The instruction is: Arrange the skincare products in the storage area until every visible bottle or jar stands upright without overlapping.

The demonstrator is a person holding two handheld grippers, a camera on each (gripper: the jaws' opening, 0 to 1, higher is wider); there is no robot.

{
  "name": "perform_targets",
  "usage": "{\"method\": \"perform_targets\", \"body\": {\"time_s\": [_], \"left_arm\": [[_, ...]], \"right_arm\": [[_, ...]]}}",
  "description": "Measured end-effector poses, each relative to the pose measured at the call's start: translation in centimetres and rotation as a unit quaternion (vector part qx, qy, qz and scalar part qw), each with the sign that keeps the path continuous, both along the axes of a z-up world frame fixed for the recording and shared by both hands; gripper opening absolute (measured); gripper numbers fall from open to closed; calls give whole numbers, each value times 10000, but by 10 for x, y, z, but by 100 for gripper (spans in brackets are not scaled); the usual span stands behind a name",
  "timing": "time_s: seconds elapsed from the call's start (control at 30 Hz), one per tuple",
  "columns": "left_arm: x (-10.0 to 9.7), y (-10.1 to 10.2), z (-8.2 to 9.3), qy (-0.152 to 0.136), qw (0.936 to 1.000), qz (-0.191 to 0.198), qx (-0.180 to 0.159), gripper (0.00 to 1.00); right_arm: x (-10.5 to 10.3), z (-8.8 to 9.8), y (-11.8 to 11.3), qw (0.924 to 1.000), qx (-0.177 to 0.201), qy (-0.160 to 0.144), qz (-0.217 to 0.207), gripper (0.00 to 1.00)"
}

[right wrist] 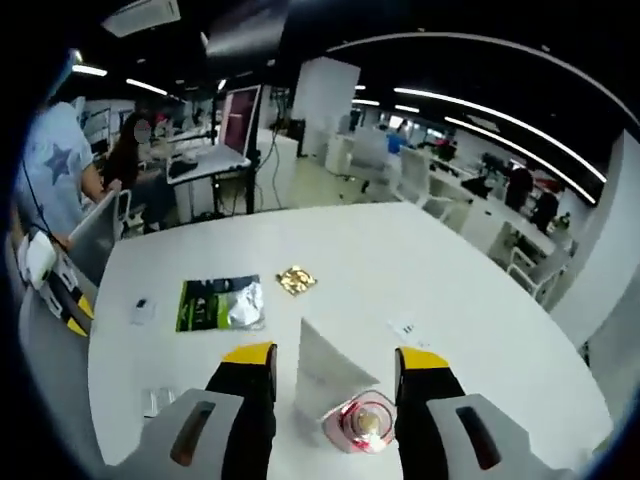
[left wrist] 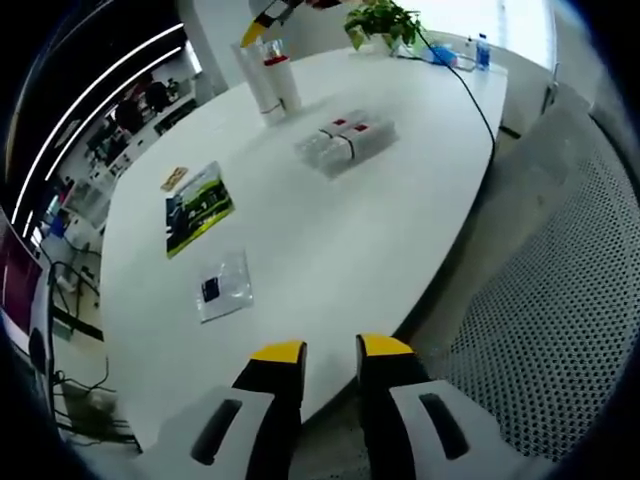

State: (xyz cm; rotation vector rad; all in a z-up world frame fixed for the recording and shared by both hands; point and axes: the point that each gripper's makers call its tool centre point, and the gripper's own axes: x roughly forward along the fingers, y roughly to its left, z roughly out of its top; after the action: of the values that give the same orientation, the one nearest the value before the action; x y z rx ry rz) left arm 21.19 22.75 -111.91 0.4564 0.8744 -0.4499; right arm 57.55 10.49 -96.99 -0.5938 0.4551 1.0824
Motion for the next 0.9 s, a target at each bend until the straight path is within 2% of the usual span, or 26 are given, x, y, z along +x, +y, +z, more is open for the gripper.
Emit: {"method": "perform_targets", "body": {"time_s": [0.23, 0.3, 0.47, 0.63, 0.77, 0.9], "left_arm": [[2, 1, 2, -59, 10000, 15, 15, 22], [1, 1, 1, -43, 10000, -2, 26, 21], [1, 0, 1, -45, 10000, -17, 24, 21], [1, 0, 1, -41, 10000, -29, 19, 21], [1, 0, 1, -32, 10000, -37, 25, 20], [1, 0, 1, -27, 10000, -32, 19, 19]], "right_arm": [[4, -8, 3, 9995, -288, -75, -75, 36], [5, -9, 1, 9995, -261, -30, -169, 35], [5, -12, -5, 9988, -268, 146, -376, 26], [4, -14, -6, 9988, -266, 79, -393, 29], [3, -11, -5, 9992, -247, 12, -321, 34], [-3, 2, 3, 9995, -235, -194, 81, 29]]}}
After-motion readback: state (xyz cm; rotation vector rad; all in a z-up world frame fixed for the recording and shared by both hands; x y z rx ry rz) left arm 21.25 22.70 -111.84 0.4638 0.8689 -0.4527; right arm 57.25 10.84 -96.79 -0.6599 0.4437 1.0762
